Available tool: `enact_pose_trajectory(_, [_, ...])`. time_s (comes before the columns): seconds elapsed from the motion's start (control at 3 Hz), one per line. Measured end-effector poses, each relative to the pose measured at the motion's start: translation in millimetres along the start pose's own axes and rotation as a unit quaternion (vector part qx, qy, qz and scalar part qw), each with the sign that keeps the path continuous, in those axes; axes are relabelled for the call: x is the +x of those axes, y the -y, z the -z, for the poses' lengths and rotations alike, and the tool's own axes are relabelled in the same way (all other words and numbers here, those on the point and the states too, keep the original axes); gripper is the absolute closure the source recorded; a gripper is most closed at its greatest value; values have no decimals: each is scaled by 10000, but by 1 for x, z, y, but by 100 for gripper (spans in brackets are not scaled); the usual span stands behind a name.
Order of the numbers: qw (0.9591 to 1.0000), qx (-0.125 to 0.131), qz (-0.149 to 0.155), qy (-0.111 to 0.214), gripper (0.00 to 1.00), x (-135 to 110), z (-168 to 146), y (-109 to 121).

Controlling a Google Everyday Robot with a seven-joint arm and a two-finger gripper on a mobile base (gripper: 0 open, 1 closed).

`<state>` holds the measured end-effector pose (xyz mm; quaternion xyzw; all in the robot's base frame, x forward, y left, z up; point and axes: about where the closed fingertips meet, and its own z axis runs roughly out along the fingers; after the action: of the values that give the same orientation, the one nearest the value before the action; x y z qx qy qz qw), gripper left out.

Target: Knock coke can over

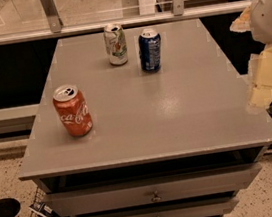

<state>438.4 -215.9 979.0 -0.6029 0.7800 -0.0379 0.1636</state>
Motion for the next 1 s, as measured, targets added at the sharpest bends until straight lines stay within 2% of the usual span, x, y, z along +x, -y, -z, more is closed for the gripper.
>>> enact_pose_trajectory(0.33, [10000, 1, 0, 0, 0, 0, 0, 0])
enact_pose_trajectory(0.67, [9990, -59, 34, 449, 0, -5, -8, -1])
enact_pose_trajectory(1.0, [9898, -177, 89, 1413, 0, 0, -53, 0])
